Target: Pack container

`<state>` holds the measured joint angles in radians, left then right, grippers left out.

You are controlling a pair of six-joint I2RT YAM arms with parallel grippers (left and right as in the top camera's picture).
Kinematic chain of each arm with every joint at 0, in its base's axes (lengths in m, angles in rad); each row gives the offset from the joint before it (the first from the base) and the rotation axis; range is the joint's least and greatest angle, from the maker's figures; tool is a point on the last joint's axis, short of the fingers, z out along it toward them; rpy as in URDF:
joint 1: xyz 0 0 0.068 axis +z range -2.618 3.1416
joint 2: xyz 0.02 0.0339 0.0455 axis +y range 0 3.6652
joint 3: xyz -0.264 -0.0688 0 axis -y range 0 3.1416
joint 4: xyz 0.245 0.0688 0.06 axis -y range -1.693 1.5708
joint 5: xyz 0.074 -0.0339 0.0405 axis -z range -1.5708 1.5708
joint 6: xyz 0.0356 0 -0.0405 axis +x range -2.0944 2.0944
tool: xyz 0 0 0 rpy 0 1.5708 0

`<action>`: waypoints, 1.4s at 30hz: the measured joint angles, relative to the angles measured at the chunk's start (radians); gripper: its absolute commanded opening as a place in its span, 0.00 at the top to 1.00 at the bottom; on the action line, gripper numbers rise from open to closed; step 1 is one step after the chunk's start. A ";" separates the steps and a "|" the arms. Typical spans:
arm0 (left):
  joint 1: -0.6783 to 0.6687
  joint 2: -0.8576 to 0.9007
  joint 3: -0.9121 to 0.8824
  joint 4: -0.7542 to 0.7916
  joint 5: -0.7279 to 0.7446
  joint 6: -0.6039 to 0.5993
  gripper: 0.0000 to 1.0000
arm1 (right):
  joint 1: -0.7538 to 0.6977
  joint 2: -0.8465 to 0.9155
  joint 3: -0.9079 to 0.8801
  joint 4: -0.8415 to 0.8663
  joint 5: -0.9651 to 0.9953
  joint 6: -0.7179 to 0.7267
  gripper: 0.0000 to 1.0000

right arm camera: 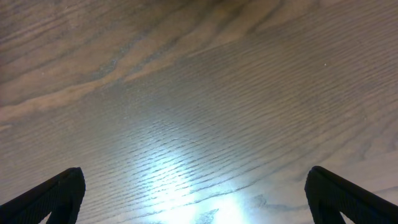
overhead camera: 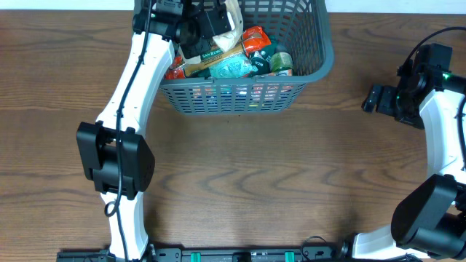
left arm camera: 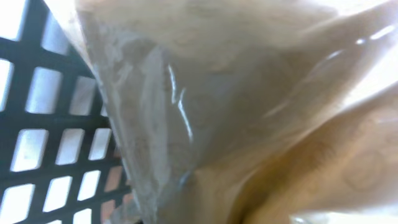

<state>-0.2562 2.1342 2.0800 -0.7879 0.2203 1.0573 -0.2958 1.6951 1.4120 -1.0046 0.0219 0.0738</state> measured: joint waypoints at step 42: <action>0.170 -0.982 -0.125 -0.490 -0.113 -0.845 0.01 | 0.001 -0.328 0.483 -0.214 -0.082 -0.010 0.01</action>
<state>-0.0860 1.1526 1.9549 -1.2781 0.1070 0.2127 -0.2951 1.3674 1.8946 -1.2190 -0.0597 0.0639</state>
